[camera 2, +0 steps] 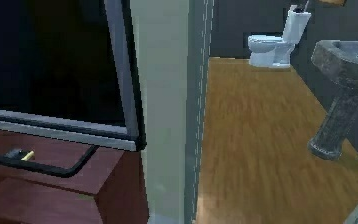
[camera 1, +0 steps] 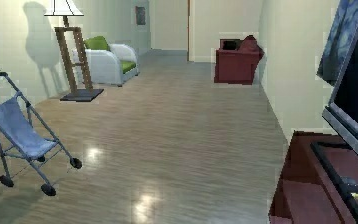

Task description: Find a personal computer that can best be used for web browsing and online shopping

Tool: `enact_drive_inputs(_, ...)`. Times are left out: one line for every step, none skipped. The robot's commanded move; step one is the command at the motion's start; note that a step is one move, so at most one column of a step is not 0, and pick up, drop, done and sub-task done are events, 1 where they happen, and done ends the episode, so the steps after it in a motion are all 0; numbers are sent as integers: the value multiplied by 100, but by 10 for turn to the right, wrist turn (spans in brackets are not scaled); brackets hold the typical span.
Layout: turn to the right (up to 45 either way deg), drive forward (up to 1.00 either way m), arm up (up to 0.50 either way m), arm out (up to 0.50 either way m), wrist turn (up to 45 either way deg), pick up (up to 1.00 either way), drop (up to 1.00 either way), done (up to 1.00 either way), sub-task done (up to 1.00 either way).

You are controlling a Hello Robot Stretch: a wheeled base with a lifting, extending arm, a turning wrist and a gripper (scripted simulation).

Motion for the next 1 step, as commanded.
enact_drive_inputs(-300,0,0,0,0,0,0,0,0)
